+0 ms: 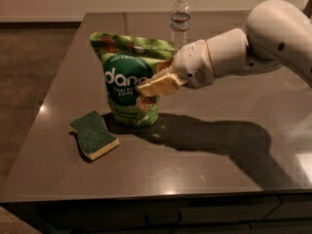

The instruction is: Move green rice chip bag near sponge

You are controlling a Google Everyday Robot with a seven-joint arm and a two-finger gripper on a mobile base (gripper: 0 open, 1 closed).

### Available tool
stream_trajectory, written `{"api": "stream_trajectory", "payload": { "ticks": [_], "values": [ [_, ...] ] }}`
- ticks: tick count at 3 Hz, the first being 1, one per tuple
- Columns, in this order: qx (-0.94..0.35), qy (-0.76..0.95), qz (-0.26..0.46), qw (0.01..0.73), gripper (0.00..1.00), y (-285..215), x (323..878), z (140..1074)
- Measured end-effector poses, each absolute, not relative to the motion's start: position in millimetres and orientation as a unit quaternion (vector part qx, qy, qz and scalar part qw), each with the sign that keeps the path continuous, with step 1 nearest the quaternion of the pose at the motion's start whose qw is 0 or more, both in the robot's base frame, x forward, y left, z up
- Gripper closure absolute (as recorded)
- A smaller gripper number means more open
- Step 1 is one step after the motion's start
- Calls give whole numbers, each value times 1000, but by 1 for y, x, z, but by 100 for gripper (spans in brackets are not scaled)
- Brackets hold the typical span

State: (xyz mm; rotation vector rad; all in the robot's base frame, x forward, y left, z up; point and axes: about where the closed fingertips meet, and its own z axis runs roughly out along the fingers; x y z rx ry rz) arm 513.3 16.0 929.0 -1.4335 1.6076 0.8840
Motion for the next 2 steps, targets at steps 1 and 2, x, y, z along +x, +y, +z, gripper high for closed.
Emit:
{"api": "stream_trajectory", "payload": {
  "ticks": [1, 2],
  "values": [
    [-567, 633, 349, 395, 12, 18, 513, 929],
    [-568, 632, 349, 394, 0, 20, 512, 929]
  ]
}}
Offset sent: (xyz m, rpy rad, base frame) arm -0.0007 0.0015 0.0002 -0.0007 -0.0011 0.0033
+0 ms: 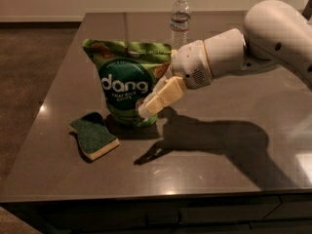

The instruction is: Move green rice chip bag near sponge

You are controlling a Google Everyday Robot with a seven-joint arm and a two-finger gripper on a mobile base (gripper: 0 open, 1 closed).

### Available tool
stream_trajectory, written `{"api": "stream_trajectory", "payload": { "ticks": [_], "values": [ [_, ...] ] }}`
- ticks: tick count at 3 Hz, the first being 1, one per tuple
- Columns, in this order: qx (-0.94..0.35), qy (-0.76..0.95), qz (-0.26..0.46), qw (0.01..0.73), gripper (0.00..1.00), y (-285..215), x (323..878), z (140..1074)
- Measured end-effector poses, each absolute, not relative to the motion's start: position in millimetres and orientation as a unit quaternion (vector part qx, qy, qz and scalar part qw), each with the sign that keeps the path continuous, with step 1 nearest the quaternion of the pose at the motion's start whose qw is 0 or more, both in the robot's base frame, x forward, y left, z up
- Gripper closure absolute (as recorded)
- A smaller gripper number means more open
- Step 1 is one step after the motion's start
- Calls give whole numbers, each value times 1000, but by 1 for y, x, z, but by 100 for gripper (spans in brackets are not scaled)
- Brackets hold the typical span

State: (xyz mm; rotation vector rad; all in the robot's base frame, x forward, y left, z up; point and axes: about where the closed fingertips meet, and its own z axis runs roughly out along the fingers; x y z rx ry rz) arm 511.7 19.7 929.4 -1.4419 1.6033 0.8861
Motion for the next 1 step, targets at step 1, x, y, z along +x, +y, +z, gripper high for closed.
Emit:
{"api": "stream_trajectory", "payload": {
  "ticks": [1],
  "values": [
    [-568, 632, 349, 394, 0, 20, 512, 929]
  ]
}}
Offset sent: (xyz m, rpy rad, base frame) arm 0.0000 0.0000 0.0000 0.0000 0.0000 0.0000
